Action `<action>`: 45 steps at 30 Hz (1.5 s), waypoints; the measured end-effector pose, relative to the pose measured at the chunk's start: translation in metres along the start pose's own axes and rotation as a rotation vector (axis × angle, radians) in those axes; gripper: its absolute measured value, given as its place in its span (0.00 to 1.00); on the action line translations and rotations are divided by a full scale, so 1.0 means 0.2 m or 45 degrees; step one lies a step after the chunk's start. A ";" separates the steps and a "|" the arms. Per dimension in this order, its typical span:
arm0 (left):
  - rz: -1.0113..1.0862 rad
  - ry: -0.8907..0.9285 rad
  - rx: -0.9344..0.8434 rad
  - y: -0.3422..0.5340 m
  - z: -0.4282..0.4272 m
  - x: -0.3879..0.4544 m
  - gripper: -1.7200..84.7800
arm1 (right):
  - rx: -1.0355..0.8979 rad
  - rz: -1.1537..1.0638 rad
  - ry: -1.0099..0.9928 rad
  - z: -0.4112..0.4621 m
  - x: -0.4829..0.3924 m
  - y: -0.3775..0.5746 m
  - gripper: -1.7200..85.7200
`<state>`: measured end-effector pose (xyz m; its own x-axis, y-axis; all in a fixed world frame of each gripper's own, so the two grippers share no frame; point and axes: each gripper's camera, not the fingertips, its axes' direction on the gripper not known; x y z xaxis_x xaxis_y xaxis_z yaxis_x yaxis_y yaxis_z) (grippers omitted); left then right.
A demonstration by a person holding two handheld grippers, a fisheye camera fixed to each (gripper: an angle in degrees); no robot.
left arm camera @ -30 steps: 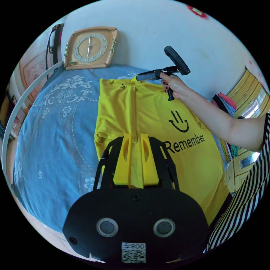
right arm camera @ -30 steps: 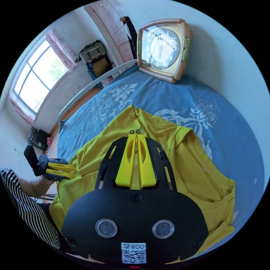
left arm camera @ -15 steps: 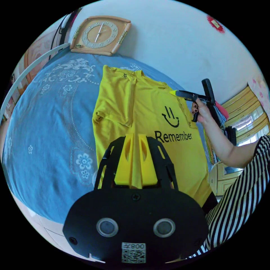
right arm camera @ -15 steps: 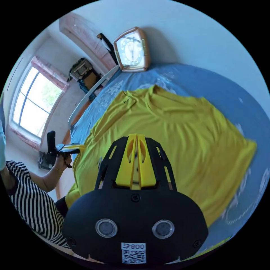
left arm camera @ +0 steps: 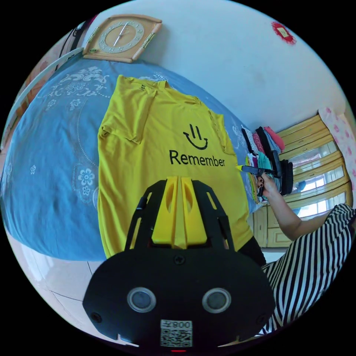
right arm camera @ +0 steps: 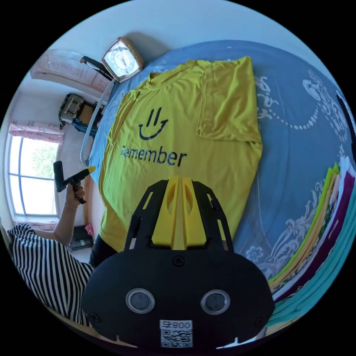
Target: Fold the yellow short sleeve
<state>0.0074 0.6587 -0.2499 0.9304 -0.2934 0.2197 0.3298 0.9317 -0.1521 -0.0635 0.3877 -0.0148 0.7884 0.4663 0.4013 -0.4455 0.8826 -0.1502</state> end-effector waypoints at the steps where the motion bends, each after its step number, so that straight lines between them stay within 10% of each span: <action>1: -0.019 -0.007 -0.016 0.03 0.00 -0.02 0.07 | 0.002 0.020 -0.006 0.00 0.03 0.13 0.04; 18: -0.755 0.495 -0.053 1.36 0.04 -0.92 0.17 | 0.062 0.616 -0.295 0.17 0.67 2.15 0.09; 45: -0.924 0.815 0.144 2.48 0.04 -1.23 0.17 | 0.494 0.777 -1.114 0.96 1.15 3.77 0.12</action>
<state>-0.0593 1.1958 -0.3710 0.4292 -0.8340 -0.3467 0.8709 0.4839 -0.0858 -0.2990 1.1488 0.1383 -0.1048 0.4756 0.8734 -0.8753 0.3727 -0.3080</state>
